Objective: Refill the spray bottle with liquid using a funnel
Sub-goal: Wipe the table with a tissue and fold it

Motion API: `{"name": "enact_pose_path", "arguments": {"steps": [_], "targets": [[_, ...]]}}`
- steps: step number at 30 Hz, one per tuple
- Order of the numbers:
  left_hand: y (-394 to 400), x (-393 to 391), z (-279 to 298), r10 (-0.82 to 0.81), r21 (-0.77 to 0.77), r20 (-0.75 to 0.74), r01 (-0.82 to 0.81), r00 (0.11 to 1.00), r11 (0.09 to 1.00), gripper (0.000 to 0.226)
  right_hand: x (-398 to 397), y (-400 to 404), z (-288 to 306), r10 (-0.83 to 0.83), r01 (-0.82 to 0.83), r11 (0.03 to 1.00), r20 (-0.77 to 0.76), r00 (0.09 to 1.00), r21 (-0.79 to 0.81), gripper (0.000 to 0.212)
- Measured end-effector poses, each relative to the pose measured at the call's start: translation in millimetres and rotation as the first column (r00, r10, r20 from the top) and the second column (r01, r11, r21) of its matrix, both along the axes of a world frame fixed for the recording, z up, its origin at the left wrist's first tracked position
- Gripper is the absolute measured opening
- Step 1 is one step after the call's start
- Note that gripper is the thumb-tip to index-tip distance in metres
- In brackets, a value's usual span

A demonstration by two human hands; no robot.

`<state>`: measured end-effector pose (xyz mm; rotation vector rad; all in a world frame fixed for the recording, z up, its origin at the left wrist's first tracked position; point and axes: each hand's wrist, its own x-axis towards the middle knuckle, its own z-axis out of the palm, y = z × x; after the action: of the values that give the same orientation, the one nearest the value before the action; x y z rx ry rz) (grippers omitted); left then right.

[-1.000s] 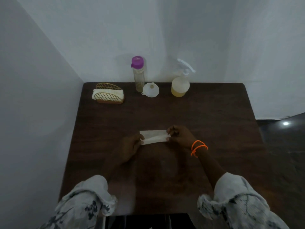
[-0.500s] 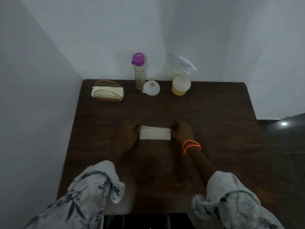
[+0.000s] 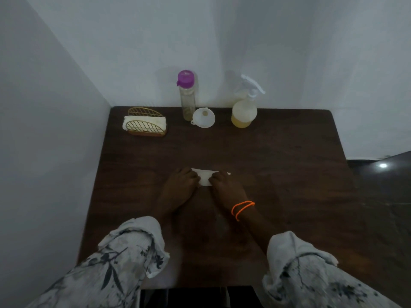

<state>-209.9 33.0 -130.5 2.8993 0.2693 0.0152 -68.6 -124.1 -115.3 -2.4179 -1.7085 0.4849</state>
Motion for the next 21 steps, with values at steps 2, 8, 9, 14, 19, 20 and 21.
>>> {"name": "enact_pose_path", "arguments": {"steps": [2,8,9,14,19,20,21], "targets": [[0.0,2.6,-0.3,-0.028,0.046,0.001,0.028,1.0,0.999,0.02,0.0,1.9,-1.2,0.013,-0.012,1.0,0.018,1.0,-0.003,0.023],[-2.7,7.4,4.4,0.116,-0.116,0.081,-0.106,0.99,0.988,0.027,-2.8,8.8,-7.3,-0.045,0.04,0.997,0.085,0.995,0.058,0.025],[-3.2,6.9,2.9,0.119,-0.128,0.08,-0.108,0.99,0.986,0.027,-3.0,10.7,-8.3,-0.049,0.042,0.997,0.107,0.993,0.067,0.02],[-2.9,2.1,-12.5,0.173,-0.114,0.006,-0.171,0.985,0.979,0.044,-0.1,13.6,-11.4,-0.048,0.04,0.996,0.112,0.993,0.078,0.021],[-21.0,-4.3,-12.8,0.095,-0.055,0.098,-0.09,0.991,0.994,0.022,-1.8,-2.7,-13.0,0.003,-0.014,0.993,0.085,0.996,0.119,0.007],[-28.9,-10.6,-10.3,0.09,-0.052,0.1,-0.086,0.991,0.995,0.022,-6.7,-10.7,-13.1,0.017,-0.028,0.991,0.088,0.996,0.129,0.006],[-38.8,-18.7,-10.3,0.083,-0.045,0.107,-0.079,0.991,0.996,0.02,-13.0,-20.7,-13.4,0.029,-0.04,0.99,0.081,0.996,0.133,0.008]]}}
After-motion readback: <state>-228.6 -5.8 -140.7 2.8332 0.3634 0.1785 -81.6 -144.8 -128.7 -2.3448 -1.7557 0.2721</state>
